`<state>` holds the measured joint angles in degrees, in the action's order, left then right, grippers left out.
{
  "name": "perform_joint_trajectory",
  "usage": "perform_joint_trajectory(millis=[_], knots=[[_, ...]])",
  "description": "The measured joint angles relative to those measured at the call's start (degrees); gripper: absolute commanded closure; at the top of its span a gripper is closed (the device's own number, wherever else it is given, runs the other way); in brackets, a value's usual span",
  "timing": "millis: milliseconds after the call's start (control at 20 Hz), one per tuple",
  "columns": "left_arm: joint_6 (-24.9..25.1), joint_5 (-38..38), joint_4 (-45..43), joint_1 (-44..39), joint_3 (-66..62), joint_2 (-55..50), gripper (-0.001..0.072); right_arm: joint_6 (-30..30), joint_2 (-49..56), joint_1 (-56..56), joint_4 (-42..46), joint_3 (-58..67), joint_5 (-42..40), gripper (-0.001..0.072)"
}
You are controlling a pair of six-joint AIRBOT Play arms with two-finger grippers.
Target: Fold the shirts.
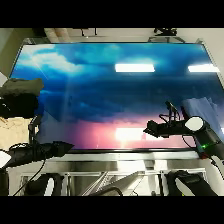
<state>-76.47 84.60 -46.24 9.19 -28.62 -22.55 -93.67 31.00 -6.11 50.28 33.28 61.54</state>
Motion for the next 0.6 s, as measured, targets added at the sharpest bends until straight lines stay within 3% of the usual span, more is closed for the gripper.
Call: perform_joint_trajectory(millis=[550, 600], knots=[[0.4, -2.4, -0.2, 0.0, 0.0, 4.0, 0.0690, 0.0, 0.0, 0.0, 0.0, 0.0, 0.0, 0.0689], [0.3, -2.8, -0.2, 0.0, 0.0, 4.8, 0.0616, 0.0, 0.0, 0.0, 0.0, 0.0, 0.0, 0.0688]])
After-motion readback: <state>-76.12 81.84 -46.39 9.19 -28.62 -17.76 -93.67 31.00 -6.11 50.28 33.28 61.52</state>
